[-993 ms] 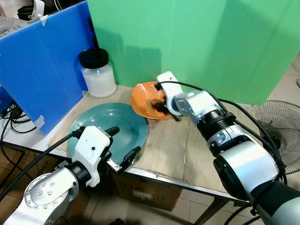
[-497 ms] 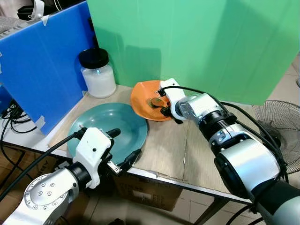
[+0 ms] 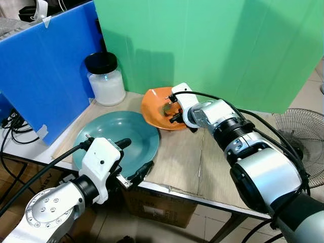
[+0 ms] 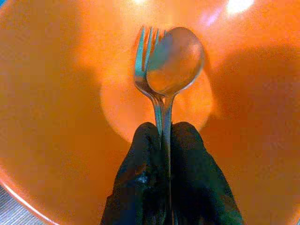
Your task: Setting the table
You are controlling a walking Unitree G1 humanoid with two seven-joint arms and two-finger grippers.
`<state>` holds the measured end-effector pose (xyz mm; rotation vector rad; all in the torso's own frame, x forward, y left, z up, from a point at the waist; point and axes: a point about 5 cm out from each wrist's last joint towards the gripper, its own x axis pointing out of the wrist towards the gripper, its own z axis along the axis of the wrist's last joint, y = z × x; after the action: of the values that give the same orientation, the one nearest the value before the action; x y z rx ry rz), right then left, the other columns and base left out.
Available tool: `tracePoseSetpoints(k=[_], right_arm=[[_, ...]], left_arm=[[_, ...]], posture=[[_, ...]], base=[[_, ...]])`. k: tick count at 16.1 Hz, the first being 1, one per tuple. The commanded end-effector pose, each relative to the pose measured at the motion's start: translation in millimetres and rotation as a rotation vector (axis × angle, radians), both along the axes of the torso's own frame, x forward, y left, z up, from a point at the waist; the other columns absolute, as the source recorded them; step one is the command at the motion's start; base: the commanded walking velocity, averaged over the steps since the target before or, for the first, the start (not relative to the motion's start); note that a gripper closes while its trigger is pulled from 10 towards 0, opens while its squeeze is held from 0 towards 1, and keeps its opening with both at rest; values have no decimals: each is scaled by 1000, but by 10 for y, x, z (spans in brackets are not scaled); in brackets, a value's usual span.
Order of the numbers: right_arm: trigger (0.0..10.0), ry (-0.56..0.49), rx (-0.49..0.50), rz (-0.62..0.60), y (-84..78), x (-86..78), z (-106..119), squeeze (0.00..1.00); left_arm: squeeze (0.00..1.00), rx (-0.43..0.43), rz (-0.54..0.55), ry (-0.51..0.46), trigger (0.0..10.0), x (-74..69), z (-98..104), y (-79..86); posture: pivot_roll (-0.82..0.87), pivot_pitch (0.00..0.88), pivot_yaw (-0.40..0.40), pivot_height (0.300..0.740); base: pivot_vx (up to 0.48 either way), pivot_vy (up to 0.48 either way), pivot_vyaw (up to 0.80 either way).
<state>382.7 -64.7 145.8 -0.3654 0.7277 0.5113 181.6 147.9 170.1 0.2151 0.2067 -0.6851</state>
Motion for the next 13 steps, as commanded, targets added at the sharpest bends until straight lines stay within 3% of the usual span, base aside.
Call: tracePoseSetpoints(k=[1, 7, 8, 9, 12, 13], right_arm=[[0, -27, 10, 19, 52, 36, 112, 0], [0, -76, 64, 54, 95, 74, 236, 0], [4471, -80, 60, 73, 101, 71, 242, 0], [10000, -88, 36, 102, 101, 66, 232, 0], [10000, -82, 12, 120, 84, 53, 181, 0], [10000, -69, 4, 123, 77, 45, 162, 714]], left_arm=[[0, 10, -10, -10, 10000, -15, 22, -12], [0, 15, -12, -17, 10000, -14, 20, -17], [0, 15, -13, -18, 10000, -16, 19, -18], [0, 16, -14, -18, 10000, -16, 19, -20], [0, 16, -17, -16, 10000, -12, 15, -26], [0, 17, -20, -16, 10000, -10, 12, -31]], posture=[[22, 0, 39, 740], [20, 0, 38, 740], [20, 0, 38, 740], [18, 0, 39, 740], [16, 0, 39, 740], [15, 0, 38, 740]], base=[[0, 0, 0], [0, 0, 0], [0, 0, 0], [0, 0, 0], [0, 0, 0], [0, 0, 0]])
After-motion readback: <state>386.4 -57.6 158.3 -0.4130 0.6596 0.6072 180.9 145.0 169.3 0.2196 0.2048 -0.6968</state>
